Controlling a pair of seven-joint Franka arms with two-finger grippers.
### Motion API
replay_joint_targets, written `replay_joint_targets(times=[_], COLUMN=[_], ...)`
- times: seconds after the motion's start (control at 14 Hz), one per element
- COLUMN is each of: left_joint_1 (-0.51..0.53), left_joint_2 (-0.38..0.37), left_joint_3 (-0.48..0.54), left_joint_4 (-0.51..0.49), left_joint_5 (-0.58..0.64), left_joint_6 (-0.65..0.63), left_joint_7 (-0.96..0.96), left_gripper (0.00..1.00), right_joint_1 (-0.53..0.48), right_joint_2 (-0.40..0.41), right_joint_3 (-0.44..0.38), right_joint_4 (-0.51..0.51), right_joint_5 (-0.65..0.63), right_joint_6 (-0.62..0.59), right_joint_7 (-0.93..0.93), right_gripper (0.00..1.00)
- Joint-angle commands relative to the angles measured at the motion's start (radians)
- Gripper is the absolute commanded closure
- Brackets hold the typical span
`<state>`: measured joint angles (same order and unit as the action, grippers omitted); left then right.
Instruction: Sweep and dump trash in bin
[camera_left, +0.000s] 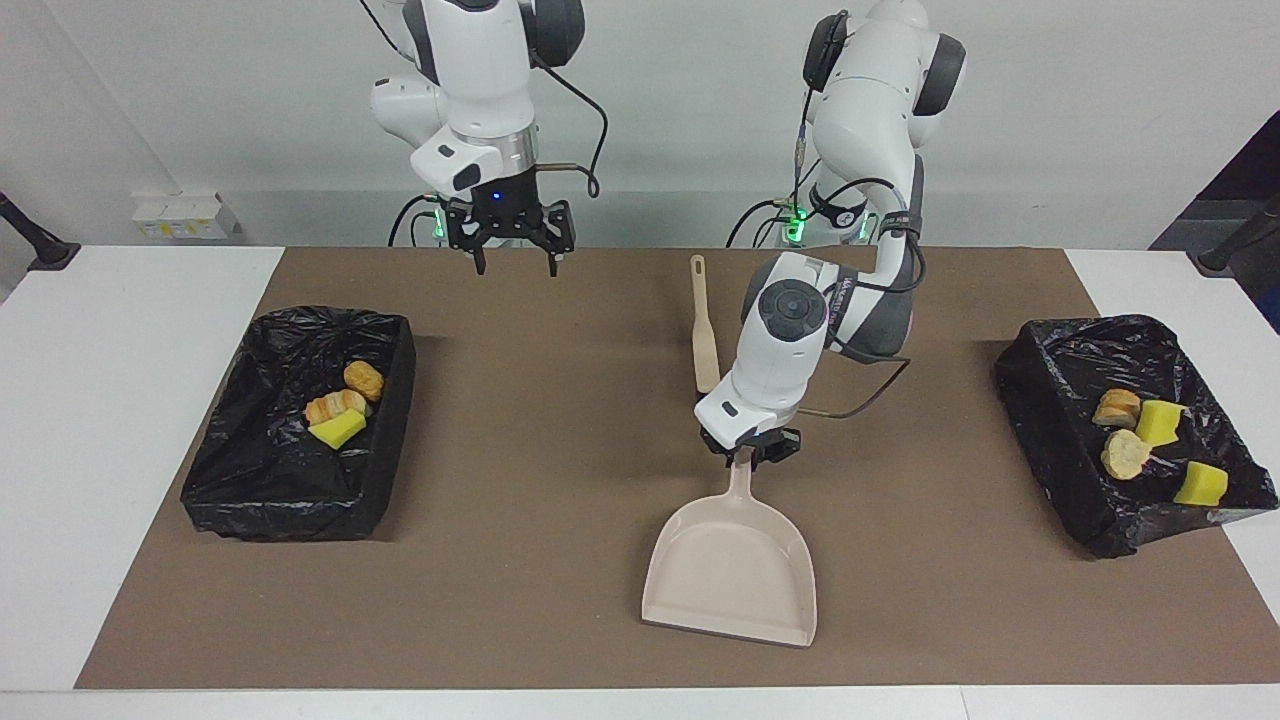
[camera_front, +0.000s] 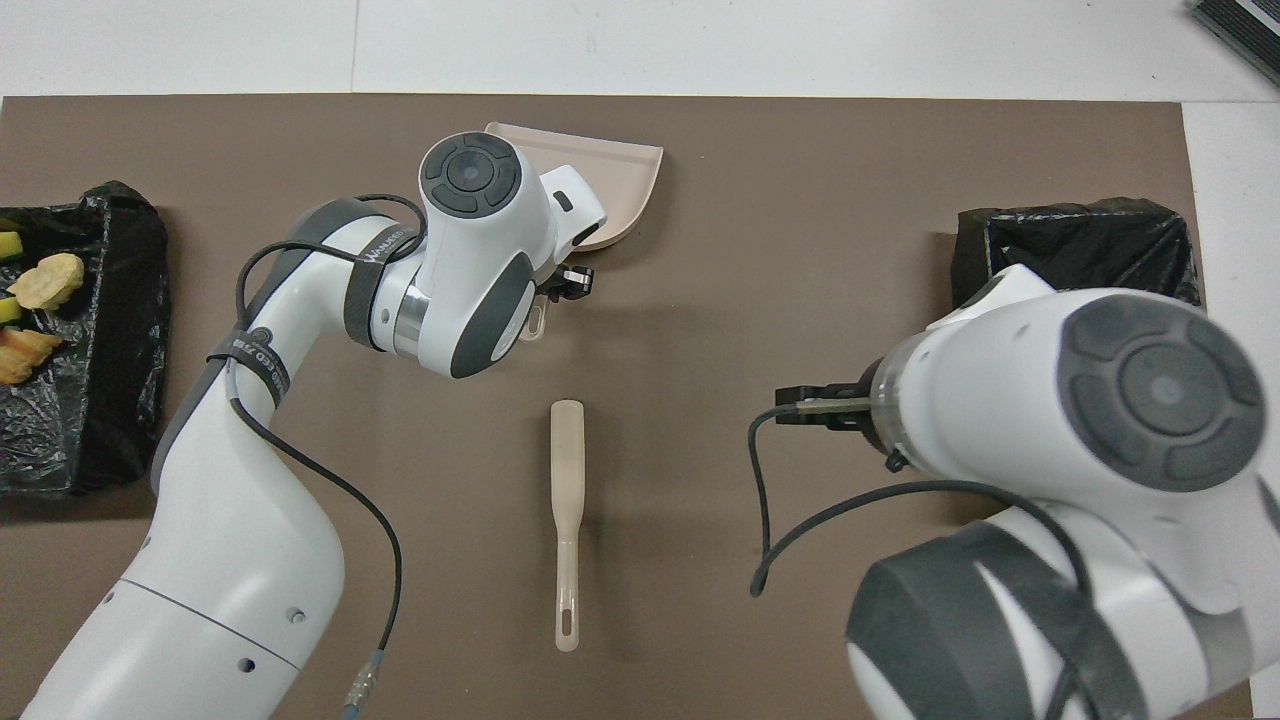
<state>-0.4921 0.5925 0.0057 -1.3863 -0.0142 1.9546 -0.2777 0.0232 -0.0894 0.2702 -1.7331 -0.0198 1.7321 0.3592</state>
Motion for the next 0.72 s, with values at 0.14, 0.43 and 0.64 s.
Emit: replay_joint_targets(times=[0.14, 0.43, 0.64], left_joint_1=[-0.071, -0.094, -0.065], left_joint_2=[-0.043, -0.100, -0.170], left_joint_3=[0.007, 0.005, 0.016], left_joint_4=[-0.029, -0.109, -0.114], left_joint_5=[-0.015, -0.016, -0.020], left_joint_6=[-0.082, -0.077, -0.121], left_joint_7=[-0.070, -0.129, -0.135], left_gripper=[1.00, 0.62, 0.00], right_joint_1=[-0.071, -0.092, -0.106], right_joint_2=[0.128, 0.145, 0.161], right_joint_3=[0.006, 0.009, 0.006], right_joint_4=[0.233, 0.276, 0.299], right_joint_5=[-0.015, -0.055, -0.057], right_joint_6=[-0.160, -0.187, -0.189], right_joint_7=[-0.086, -0.100, -0.100], right_gripper=[0.00, 0.00, 0.00])
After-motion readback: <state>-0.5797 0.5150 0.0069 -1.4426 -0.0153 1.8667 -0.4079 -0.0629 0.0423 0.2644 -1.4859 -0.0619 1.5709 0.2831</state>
